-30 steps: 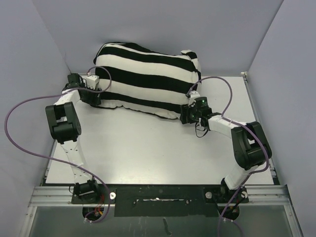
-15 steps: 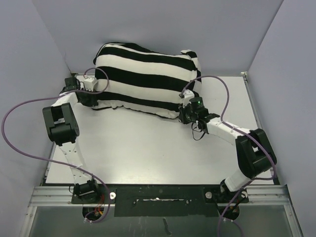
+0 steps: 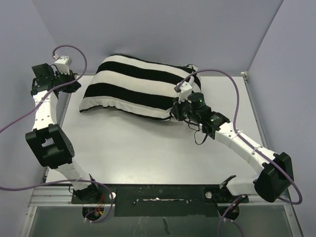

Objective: Remove the pillowcase from the pillow
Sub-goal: Adjust the pillow at the center of the board.

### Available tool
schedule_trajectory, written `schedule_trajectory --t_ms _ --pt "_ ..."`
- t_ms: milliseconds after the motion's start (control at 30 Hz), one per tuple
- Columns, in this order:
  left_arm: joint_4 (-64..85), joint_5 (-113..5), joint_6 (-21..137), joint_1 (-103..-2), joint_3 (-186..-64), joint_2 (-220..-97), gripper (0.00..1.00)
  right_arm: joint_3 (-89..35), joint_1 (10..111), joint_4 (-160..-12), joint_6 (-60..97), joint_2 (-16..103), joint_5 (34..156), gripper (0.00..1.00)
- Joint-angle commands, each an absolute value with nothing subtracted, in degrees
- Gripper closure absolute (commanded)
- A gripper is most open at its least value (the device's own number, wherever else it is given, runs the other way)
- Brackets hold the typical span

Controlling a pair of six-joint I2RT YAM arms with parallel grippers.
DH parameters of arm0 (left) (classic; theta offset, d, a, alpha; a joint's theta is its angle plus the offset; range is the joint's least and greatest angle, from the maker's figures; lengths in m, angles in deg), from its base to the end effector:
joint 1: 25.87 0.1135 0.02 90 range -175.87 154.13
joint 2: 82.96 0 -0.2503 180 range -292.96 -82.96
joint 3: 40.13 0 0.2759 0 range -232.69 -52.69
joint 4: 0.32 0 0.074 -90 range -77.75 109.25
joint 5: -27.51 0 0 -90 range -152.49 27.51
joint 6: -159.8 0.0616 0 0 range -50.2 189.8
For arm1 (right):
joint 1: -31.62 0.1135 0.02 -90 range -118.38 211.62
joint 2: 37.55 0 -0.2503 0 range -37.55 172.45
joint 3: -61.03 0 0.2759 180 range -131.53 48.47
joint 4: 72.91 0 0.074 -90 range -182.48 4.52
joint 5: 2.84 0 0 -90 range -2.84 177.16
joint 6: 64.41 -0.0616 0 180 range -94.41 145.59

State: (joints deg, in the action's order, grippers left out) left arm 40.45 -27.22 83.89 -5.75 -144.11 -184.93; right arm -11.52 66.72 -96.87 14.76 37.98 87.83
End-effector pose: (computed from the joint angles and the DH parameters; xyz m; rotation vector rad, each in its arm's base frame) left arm 0.4297 0.1195 0.2902 0.2094 2.1158 -0.3421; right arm 0.2891 0.2041 0.2801 -0.4445 2.0319 0.5091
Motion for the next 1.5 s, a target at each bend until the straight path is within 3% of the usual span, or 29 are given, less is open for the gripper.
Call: schedule_trajectory --t_ms 0,133,200,267,300,433,467,533,767,967,1100,1267,1367,1467 --pt "40.4 -23.8 82.3 -5.7 -148.8 -176.5 1.0 -20.2 67.0 -100.0 11.6 33.5 85.2 1.0" --pt "41.3 -25.4 82.8 -6.0 -149.2 -175.8 1.0 -22.4 62.1 -107.3 7.7 34.6 86.1 1.0" --pt "43.2 -25.4 84.6 -6.2 -148.6 -176.8 1.0 -21.8 57.8 -110.6 4.8 35.2 88.9 0.92" --pt "45.1 -25.4 87.6 -6.5 -147.0 -177.6 1.0 -19.9 54.2 -112.5 3.0 34.6 90.4 0.9" --pt "45.9 -25.4 89.3 -6.6 -146.0 -178.0 0.93 -18.6 52.8 -112.8 2.5 33.7 90.8 0.88" --pt "51.1 -24.8 96.0 -7.3 -143.8 -180.9 0.25 -15.7 49.0 -114.0 2.1 29.3 91.6 0.53" --pt "51.9 -25.3 96.8 -7.6 -143.4 -181.6 0.16 -15.7 48.7 -114.6 2.2 28.2 90.6 0.48" --pt "52.0 -26.9 98.1 -8.0 -142.4 -182.7 0.11 -16.2 47.7 -115.8 2.6 26.2 89.1 0.39" --pt "50.5 -30.1 102.9 -10.0 -136.9 -184.7 0.09 -19.3 46.4 -118.3 3.9 24.9 91.1 0.28" --pt "47.4 -32.2 104.7 -11.4 -131.9 -184.9 0.1 -16.3 47.9 -115.6 4.0 25.7 98.5 0.24" --pt "45.4 -33.5 105.8 -12.9 -129.0 -184.5 0.21 -12.8 53.8 -113.8 4.6 26.2 99.4 0.25" --pt "42.9 -33.6 105.7 -15.3 -126.3 -182.8 0.51 -10.0 59.6 -113.9 3.5 29.5 95.4 0.29" --pt "40.1 -34.1 104.9 -16.4 -125.1 -181.2 0.78 -10.0 59.6 -114.0 3.1 31.4 93.0 0.36" --pt "38.1 -35.0 104.7 -17.4 -124.5 -179.8 0.97 -11.3 59.5 -113.4 3.6 32.7 91.7 0.49"
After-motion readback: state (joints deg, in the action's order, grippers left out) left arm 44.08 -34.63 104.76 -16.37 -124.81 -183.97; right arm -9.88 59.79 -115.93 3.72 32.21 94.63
